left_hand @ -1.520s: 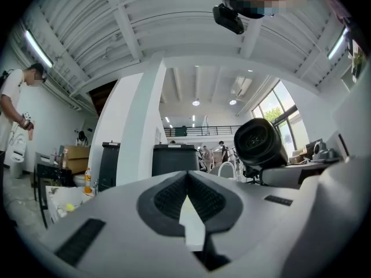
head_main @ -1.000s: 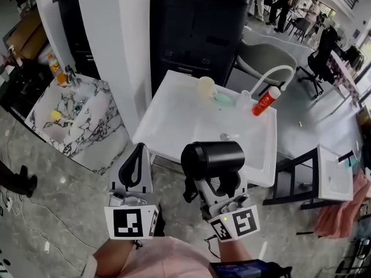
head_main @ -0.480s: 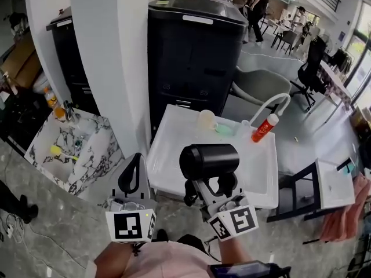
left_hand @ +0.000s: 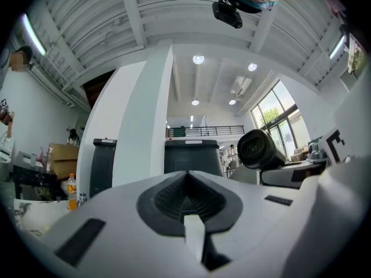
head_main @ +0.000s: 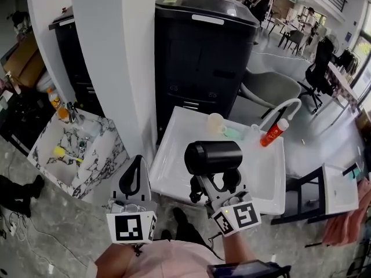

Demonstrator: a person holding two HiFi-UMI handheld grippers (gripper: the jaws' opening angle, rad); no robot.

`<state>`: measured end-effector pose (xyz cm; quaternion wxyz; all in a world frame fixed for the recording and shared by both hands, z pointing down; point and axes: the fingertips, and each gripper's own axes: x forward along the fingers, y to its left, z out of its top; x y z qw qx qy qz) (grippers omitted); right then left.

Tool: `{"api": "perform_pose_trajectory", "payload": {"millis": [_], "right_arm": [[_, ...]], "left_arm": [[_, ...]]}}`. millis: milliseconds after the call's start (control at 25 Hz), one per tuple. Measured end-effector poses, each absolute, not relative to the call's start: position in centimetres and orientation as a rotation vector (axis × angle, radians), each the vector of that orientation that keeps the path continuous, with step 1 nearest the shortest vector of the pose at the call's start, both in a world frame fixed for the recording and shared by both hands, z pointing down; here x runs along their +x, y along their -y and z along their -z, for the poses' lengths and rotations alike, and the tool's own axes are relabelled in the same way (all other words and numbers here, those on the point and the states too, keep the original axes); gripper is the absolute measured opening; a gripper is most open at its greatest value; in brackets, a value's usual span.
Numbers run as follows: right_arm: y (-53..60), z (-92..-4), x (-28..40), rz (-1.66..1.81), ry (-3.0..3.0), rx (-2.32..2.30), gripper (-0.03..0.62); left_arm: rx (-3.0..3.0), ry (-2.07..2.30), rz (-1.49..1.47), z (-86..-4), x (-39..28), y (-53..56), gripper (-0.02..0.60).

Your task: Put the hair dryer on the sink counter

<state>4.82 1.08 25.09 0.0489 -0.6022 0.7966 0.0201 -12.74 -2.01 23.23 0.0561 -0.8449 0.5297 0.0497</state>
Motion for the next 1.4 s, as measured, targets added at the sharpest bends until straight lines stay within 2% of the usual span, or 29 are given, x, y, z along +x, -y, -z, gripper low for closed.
{"api": "perform_pose_trajectory", "payload": {"millis": [640, 1400], "right_arm": [[5.2, -32.7, 7.1, 0.102, -2.568, -1.823, 0.342], [12.1, -44.5, 6.7, 0.314, -2.853, -1.696, 0.337]], "left_arm": [[-2.599, -1.725, -0.020, -27.4, -11.2, 7.1, 0.009], [-2.557, -1.948, 0.180, -33.7, -11.1, 12.7, 0.009]]}}
